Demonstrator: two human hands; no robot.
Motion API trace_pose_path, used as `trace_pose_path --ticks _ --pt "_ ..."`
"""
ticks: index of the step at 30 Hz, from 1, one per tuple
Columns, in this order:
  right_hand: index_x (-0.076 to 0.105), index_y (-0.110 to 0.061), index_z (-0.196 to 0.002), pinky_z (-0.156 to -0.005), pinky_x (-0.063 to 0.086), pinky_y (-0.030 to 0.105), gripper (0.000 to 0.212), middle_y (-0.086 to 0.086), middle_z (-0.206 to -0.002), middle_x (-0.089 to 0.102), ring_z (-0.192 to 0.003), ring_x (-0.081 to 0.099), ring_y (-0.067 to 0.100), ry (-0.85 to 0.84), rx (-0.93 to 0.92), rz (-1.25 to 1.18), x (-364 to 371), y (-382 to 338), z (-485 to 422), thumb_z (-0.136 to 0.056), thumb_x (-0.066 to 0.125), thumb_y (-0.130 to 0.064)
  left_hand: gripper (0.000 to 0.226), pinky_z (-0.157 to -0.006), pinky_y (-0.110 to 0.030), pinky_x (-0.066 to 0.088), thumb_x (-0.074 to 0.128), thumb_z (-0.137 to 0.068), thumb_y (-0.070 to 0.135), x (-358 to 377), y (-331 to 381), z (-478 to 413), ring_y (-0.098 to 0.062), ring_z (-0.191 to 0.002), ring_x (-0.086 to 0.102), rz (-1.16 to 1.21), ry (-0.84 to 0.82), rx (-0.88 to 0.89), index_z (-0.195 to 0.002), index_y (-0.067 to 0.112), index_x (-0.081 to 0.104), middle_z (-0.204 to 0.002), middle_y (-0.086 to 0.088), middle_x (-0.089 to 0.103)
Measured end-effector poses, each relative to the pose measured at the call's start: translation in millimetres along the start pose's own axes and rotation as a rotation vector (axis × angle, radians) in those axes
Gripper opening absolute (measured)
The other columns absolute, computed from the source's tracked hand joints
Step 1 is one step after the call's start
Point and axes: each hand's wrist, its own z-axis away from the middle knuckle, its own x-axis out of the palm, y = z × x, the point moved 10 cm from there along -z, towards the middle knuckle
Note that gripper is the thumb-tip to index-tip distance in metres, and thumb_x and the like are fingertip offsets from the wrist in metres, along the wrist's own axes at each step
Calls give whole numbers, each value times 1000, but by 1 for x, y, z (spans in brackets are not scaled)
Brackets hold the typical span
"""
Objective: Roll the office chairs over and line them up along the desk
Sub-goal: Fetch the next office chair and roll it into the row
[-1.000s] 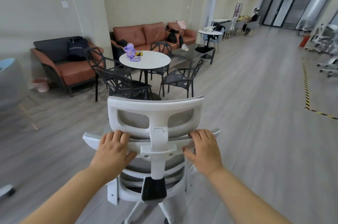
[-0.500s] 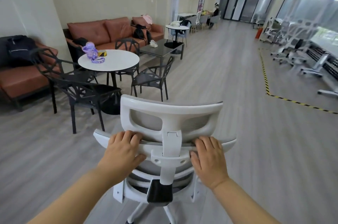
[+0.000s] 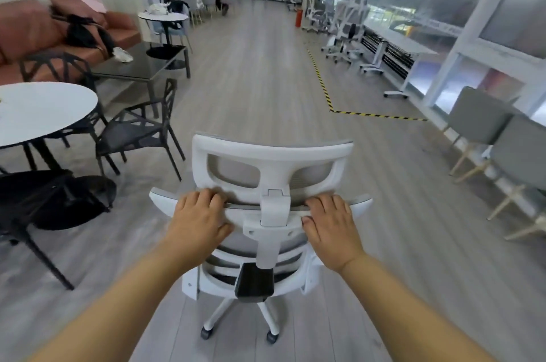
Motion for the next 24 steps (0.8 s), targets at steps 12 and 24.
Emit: trace_pose_path --ticks 12,24 --pt "54 -18 -104 -85 40 37 34 1 -101 51 -89 41 21 -102 131 50 44 155 -114 -88 28 -35 50 -89 -44 43 70 -72 42 72 54 -200 -29 -96 55 89 60 132 -112 15 58 -107 -5 58" --pt "48 -19 -115 -97 34 35 52 -1 -113 44 -100 37 19 -287 100 -7 97 327 -244 -79 23 -48 48 -90 -39 41 68 -75 44 141 118 -406 -23 -93 53 137 25 133 -114 21 54 -102 0 54"
